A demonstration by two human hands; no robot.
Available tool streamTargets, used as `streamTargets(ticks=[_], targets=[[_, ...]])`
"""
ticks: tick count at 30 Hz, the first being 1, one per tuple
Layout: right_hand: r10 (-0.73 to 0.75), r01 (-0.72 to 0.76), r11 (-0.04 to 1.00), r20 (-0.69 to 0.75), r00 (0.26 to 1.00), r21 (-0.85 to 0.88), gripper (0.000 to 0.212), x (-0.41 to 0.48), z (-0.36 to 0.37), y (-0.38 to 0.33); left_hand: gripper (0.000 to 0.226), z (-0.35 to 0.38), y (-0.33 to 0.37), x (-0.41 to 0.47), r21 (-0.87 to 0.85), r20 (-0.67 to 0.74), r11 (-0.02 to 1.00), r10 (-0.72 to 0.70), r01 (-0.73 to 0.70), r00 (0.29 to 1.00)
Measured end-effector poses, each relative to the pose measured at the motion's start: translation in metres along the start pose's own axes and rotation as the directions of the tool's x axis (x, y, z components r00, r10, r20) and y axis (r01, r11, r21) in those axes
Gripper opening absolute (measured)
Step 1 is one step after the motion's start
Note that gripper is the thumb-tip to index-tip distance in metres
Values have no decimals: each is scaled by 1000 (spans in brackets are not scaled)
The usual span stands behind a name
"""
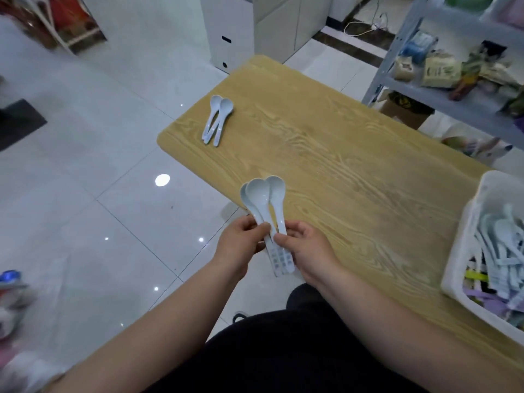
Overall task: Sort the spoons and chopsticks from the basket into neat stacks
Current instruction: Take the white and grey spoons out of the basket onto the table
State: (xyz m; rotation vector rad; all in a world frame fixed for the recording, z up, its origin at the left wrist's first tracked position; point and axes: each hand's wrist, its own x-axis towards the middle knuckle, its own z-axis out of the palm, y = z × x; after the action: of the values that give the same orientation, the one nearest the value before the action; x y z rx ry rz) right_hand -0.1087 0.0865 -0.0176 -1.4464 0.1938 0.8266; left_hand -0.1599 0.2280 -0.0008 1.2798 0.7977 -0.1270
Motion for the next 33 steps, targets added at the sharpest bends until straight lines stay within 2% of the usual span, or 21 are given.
streamTargets(ticks=[6, 10, 15, 21, 28, 33], targets=[[23, -20, 998, 61, 998, -56, 33, 50, 13, -20, 19, -11, 28, 46, -30, 9, 998, -57, 57, 998], [24, -16, 997, 95, 995, -81, 23, 100, 26, -49, 19, -18, 59, 87, -20, -38, 998, -65, 65, 997], [73, -68, 997, 153, 986, -41, 21, 151, 48, -82, 20, -31, 96, 130, -25, -115, 997, -69, 66, 991], [105, -98, 994, 143, 984, -58, 21, 199, 66, -98, 20, -44, 114, 176, 29, -112, 996, -85, 89, 990], [145, -145, 989, 7, 989, -29, 18, 257, 92, -99, 21, -100, 135, 237, 115, -195, 987, -92, 116, 976], [169, -167, 986, -168, 971, 29, 16, 301, 117, -108, 19, -151, 166, 306, 170, -93, 974, -139, 153, 986]])
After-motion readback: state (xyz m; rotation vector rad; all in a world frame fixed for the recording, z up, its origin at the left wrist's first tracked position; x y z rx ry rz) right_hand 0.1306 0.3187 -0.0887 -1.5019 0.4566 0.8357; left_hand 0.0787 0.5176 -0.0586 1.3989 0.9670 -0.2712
